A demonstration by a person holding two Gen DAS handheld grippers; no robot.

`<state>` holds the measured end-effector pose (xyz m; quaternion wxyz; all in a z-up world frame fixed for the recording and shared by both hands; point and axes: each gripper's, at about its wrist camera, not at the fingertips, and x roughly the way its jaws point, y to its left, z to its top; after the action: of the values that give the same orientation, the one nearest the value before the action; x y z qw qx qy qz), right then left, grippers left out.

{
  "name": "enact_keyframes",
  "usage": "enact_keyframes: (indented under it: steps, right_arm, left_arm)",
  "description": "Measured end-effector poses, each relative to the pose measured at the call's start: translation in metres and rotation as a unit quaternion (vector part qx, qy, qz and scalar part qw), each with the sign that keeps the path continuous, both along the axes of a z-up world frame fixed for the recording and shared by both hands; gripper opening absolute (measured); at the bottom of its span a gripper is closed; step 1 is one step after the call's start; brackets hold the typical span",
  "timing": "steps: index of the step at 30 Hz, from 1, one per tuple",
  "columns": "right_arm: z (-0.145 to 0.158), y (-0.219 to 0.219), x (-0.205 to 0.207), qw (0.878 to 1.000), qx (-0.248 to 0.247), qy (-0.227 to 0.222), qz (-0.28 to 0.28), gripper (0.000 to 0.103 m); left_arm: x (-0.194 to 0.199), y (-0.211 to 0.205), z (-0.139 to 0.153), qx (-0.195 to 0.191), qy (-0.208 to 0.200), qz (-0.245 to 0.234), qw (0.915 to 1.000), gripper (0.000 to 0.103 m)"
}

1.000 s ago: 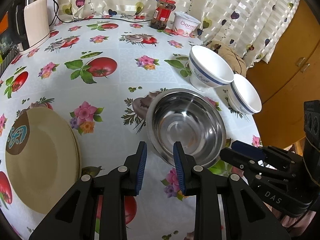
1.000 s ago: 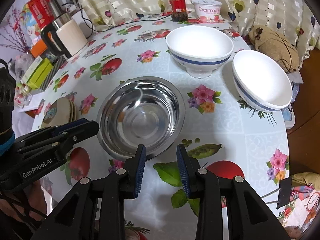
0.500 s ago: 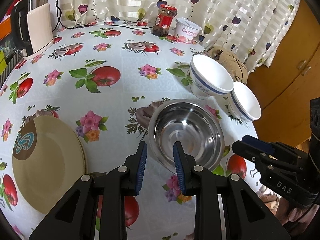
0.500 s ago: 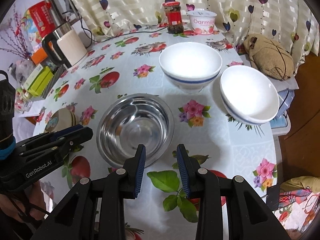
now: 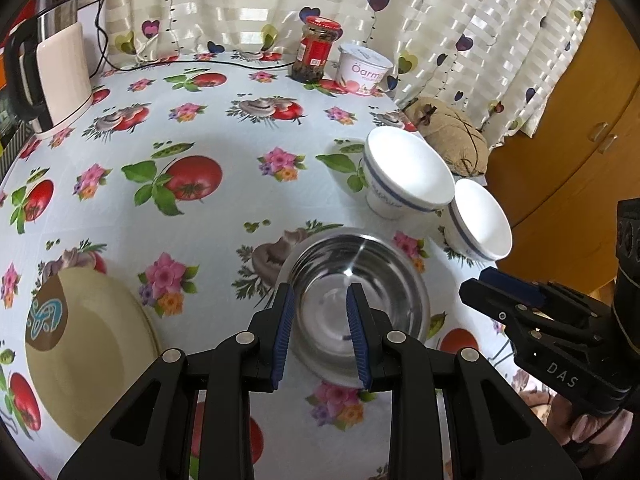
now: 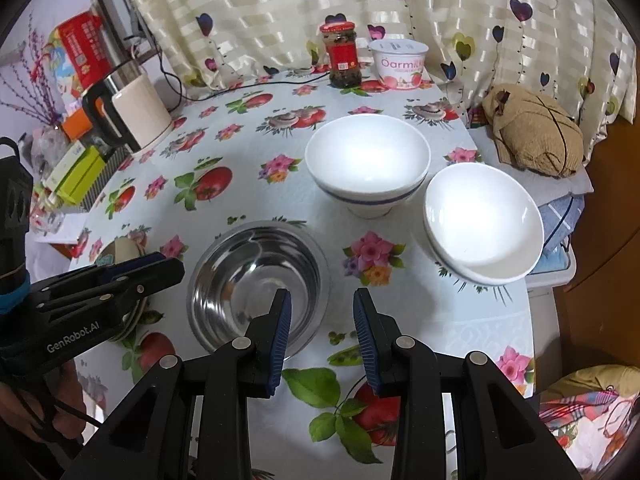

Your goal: Organize plates and bowls

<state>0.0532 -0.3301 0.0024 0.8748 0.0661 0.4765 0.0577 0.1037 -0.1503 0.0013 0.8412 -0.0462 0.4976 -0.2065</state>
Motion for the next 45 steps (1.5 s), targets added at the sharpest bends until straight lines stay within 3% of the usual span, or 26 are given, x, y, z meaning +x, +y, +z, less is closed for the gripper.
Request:
enact_keyframes:
  steps: [27,32,45]
  right_arm:
    - [0.009,-0.024,0.035,1.000,-0.015,-0.011,-0.013,0.032]
    - [0.012,-0.026,0.040,1.000,-0.019,-0.015,-0.013,0.037]
    - [0.015,-0.048,0.066,0.999,-0.021,-0.022,-0.028,0.037]
  left_arm:
    - [0.042,-0.036,0.021,-0.032,-0.009,-0.029,0.9990,0.029]
    - [0.051,-0.042,0.021,-0.042,-0.005,-0.031,0.9986,0.029]
    - [0.074,-0.059,0.015,-0.043,-0.001,-0.031,0.9986,0.029]
